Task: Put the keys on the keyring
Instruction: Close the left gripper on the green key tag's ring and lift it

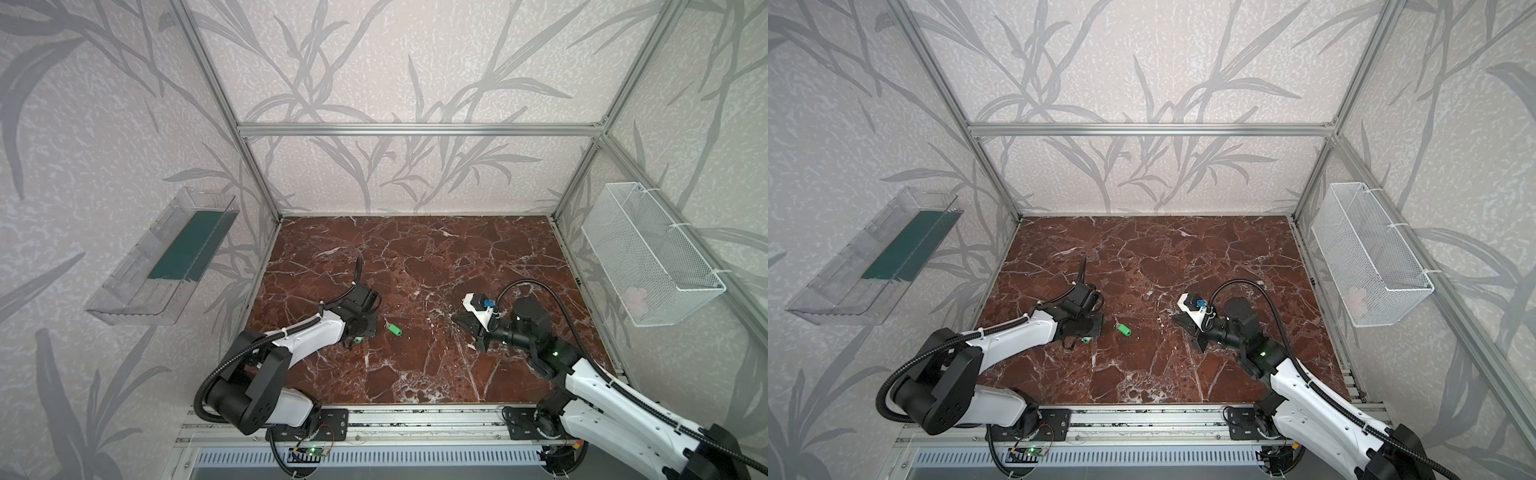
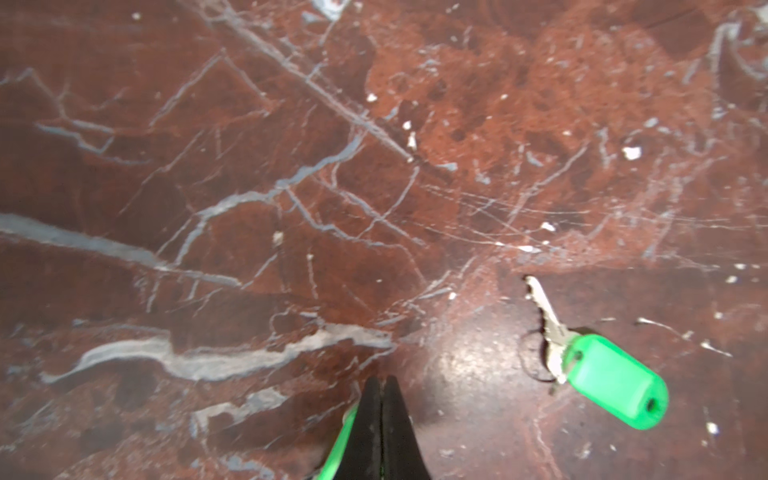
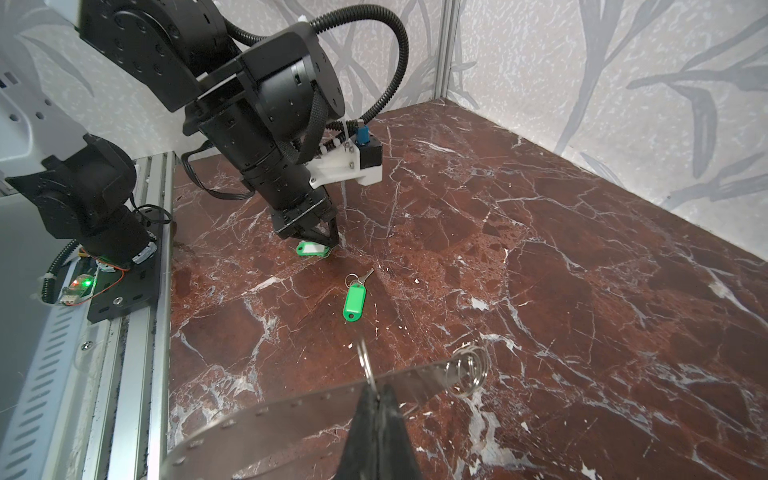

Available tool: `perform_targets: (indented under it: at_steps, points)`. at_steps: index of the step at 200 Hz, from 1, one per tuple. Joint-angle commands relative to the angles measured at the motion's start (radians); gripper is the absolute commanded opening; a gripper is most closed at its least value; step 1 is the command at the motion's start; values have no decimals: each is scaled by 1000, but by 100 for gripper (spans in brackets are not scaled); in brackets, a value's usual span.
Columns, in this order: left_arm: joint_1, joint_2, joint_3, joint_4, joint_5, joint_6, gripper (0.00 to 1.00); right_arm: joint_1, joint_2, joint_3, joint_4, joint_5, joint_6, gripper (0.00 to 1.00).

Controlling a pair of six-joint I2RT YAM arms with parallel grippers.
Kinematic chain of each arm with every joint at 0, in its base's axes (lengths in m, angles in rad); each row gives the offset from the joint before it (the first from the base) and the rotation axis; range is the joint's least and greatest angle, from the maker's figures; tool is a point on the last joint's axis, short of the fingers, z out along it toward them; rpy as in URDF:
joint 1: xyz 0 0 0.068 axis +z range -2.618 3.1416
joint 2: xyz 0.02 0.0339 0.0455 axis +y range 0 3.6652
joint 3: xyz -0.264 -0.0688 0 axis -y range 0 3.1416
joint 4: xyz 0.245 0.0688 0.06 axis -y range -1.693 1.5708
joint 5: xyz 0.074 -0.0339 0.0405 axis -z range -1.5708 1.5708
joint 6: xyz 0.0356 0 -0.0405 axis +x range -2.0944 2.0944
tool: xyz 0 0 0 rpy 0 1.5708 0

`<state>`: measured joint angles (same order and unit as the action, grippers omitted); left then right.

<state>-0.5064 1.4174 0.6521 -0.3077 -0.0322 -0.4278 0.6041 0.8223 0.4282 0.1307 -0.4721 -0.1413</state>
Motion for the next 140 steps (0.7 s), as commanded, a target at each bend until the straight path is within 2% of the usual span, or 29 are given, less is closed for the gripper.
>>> perform_targets:
  at_steps: [1,48,71,98,140]
  points:
    - [-14,16,25,38,29,1,1,9,-2,1,38,4,12,0]
    - [-39,97,78,94,41,8,1,10,3,3,36,5,9,0]
    - [-49,124,117,65,31,36,7,11,-6,2,27,10,9,0]
    - [-53,87,110,50,6,72,22,12,-21,-5,20,19,10,0]
    - [-56,62,91,24,5,129,23,11,-7,-3,24,16,4,0]
